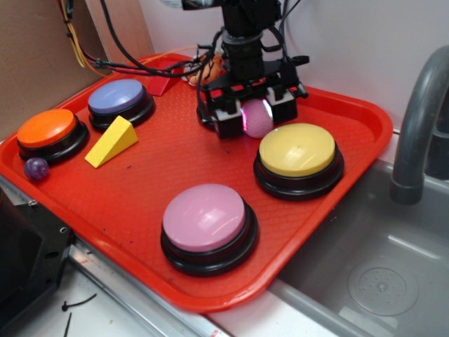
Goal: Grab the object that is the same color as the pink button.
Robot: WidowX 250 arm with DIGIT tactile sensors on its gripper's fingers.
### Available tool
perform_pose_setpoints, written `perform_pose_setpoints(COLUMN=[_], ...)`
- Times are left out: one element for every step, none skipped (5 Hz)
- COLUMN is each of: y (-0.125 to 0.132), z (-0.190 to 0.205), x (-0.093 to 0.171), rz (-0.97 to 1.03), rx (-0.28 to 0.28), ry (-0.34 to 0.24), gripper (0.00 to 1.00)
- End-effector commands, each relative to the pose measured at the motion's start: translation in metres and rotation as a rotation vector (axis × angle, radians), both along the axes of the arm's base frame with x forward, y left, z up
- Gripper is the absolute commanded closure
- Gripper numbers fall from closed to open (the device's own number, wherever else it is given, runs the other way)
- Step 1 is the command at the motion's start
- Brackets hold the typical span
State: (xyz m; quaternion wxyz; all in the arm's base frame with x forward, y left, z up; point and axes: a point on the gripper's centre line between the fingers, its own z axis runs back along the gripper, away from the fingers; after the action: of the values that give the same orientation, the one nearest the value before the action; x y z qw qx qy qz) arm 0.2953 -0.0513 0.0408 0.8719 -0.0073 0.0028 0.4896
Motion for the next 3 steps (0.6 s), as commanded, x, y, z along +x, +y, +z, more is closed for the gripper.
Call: perform_pose_setpoints(y=[0.025, 0.037, 0.052], z=[0.108, 0.138, 0.161], x=[-0.029, -0.053, -0.083], rz=[-0.313, -0.487, -0.594], rx=[-0.028, -0.016, 0.003], ry=[-0.075, -0.058, -0.026], gripper=[1.0, 1.0, 1.0])
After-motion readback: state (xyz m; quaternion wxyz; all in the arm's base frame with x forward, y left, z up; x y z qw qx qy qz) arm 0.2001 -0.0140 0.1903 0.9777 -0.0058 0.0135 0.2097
